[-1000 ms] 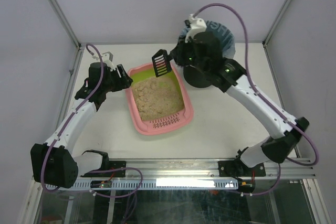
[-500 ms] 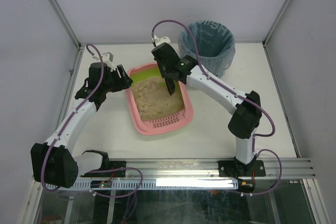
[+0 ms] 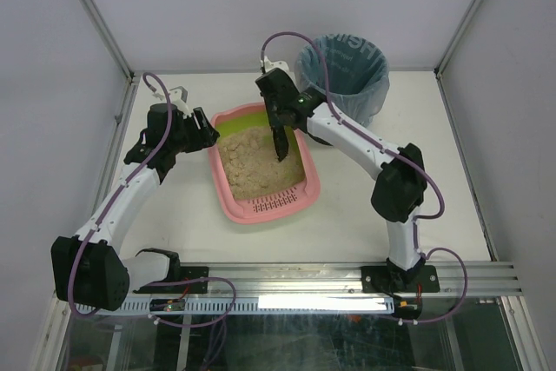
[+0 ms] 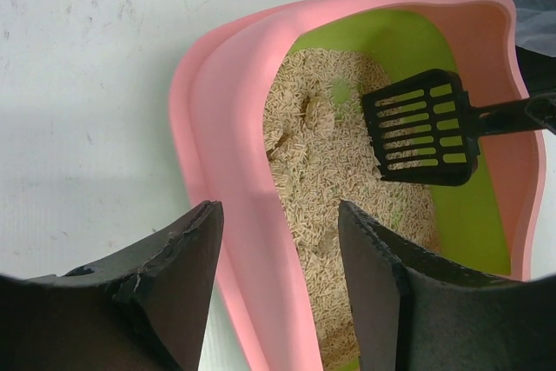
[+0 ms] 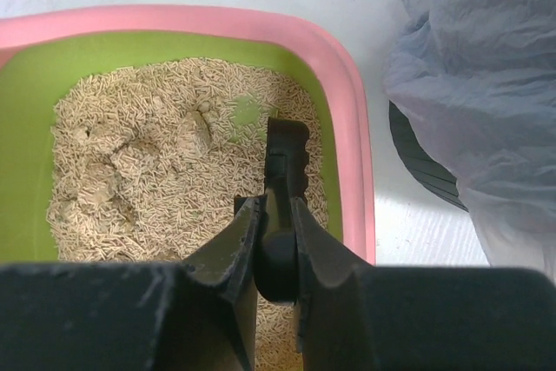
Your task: Clean the litter box
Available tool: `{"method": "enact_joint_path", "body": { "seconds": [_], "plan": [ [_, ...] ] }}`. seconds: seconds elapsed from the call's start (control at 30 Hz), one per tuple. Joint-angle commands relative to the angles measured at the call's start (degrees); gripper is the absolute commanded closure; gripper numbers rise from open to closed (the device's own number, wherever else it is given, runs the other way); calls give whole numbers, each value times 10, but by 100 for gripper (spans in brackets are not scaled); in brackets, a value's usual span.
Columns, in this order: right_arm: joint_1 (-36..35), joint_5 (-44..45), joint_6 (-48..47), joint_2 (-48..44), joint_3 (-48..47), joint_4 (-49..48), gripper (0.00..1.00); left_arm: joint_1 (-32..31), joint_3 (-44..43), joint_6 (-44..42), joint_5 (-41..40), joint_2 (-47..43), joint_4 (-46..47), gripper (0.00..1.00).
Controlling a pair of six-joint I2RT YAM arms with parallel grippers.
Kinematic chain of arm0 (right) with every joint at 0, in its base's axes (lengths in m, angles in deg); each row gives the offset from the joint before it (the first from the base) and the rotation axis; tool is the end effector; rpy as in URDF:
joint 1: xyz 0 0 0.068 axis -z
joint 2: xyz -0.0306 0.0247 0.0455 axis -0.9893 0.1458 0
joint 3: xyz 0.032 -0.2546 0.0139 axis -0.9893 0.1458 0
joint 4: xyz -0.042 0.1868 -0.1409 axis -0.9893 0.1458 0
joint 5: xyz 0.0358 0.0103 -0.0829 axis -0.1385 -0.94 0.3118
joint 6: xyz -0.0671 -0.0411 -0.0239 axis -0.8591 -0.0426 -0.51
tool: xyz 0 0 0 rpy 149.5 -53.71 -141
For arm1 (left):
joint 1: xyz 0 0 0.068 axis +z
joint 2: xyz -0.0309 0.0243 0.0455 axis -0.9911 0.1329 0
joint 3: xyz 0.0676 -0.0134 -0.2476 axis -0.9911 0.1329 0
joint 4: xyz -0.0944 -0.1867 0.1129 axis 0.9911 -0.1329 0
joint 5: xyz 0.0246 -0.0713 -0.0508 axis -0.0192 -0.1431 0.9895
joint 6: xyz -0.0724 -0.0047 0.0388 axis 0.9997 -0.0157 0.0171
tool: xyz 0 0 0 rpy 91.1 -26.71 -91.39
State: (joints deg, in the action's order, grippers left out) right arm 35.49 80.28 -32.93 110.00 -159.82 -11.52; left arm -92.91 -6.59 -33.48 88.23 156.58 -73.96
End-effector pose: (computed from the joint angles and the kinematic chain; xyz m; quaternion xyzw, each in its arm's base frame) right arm 0.3224 0.2953 0.2846 -0.1718 0.8982 0.0268 0.4037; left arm 0.2655 -0.0559 0.2588 -0.0653 0.8866 -0.1638 0.4276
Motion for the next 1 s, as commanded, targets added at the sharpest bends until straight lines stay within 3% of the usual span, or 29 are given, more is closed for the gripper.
{"method": "enact_joint_path", "body": {
  "seconds": [0.0, 0.4, 0.8, 0.97],
  "plan": [
    [7, -35, 42, -12, 13, -33, 100, -5, -9, -7, 13, 2, 14, 43],
    [29, -66, 150, -81, 155, -147, 100, -5, -9, -5, 16, 6, 13, 44],
    [29, -76, 168, -21, 60, -46, 100, -5, -11, -5, 14, 11, 10, 45],
    [29, -75, 216, -44, 124, -92, 100, -4, -11, -5, 16, 13, 9, 45]
  ]
}}
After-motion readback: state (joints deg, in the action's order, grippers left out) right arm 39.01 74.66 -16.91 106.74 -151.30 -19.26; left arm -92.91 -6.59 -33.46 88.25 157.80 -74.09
